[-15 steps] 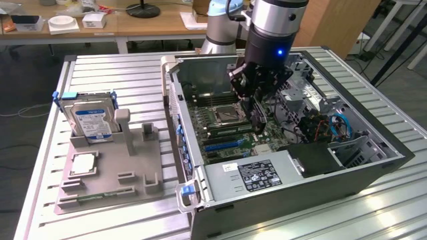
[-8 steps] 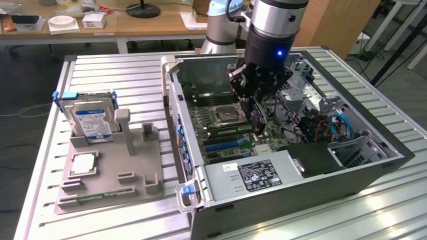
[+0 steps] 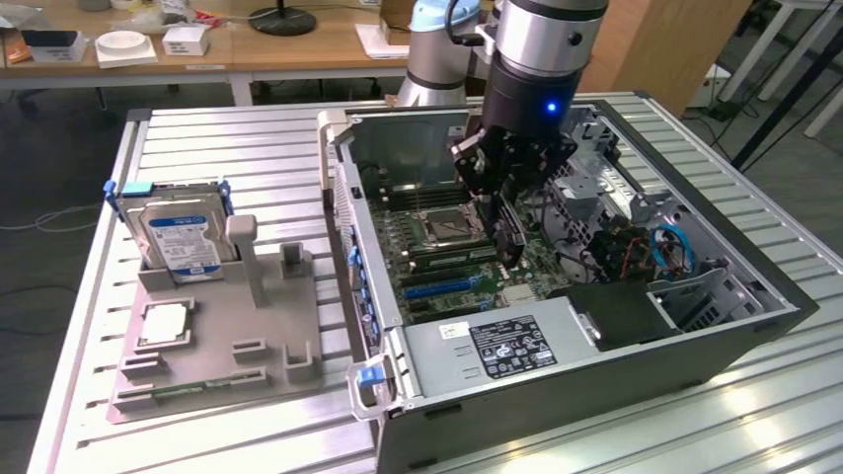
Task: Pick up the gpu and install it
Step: 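Insert the gpu into the slot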
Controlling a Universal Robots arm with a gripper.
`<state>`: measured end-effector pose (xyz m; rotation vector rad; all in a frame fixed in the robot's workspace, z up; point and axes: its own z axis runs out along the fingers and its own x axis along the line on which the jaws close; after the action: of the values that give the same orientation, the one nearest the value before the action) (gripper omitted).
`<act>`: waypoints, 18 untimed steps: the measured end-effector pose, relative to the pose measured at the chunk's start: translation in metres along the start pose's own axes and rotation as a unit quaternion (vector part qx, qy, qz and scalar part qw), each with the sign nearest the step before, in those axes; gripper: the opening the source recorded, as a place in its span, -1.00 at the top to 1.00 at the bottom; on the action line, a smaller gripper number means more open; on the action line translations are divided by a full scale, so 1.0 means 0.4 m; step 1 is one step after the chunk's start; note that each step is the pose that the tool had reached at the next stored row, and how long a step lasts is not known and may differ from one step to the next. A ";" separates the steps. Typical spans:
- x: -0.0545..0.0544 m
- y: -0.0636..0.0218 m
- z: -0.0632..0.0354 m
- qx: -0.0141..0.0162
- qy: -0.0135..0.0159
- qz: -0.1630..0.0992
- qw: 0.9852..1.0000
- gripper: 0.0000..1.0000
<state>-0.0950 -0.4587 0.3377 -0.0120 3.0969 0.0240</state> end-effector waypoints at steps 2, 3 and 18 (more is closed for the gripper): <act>0.000 0.000 0.001 0.000 0.000 0.000 1.000 0.47; 0.000 0.000 0.002 0.000 0.000 0.000 1.000 0.47; 0.001 0.000 0.013 0.000 0.000 0.000 1.000 0.47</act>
<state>-0.0950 -0.4587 0.3324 -0.0120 3.0968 0.0240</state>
